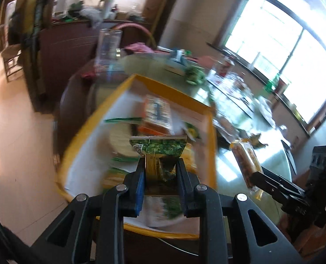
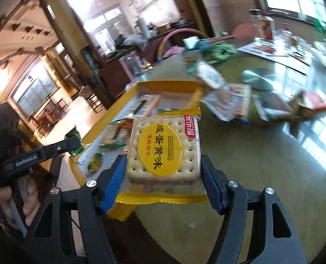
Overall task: Organize snacks
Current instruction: 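Carry both packs over the tray and open both tools to release them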
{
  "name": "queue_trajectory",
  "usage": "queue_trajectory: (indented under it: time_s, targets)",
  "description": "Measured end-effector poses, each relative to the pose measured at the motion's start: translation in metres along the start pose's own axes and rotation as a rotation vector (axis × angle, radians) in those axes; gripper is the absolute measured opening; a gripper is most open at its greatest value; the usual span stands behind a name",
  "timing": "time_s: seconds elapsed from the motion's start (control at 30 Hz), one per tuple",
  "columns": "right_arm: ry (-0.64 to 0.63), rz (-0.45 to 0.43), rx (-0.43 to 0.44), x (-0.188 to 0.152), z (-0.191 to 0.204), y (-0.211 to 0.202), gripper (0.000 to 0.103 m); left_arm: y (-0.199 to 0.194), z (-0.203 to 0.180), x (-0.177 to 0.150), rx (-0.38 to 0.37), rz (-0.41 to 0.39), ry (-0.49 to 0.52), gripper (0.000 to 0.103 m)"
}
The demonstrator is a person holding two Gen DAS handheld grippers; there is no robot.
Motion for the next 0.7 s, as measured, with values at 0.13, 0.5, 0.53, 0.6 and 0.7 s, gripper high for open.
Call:
queue_trajectory:
  time_s: [0.13, 0.5, 0.53, 0.6, 0.7]
  targets:
    - [-0.048, 0.02, 0.014, 0.016, 0.023, 0.025, 0.068, 0.006, 0.024, 0.009, 0.026, -0.006, -0.024, 0.025]
    - [-0.123, 0.14, 0.005, 0.037, 0.06, 0.109, 0.068, 0.049, 0.056, 0.018, 0.053, 0.094, -0.021, 0.025]
    - [-0.131, 0.157, -0.003, 0.035, 0.061, 0.115, 0.068, 0.051, 0.057, 0.017, 0.055, 0.1, -0.018, 0.025]
    - [-0.144, 0.177, -0.014, 0.034, 0.062, 0.126, 0.068, 0.054, 0.058, 0.015, 0.057, 0.109, -0.012, 0.025]
    - [-0.143, 0.187, -0.064, 0.035, 0.055, 0.135, 0.068, 0.06, 0.06, 0.015, 0.08, 0.123, -0.003, 0.025]
Point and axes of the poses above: each gripper's, at about its wrist camera, not at the fingertips, and y roughly the way its jaws point, z to its left, x to its top, the point moved 7 cm from there along y, roughly the way its jaws point, and after that the axes turned 1 degree about z, right-handed, at the moved point
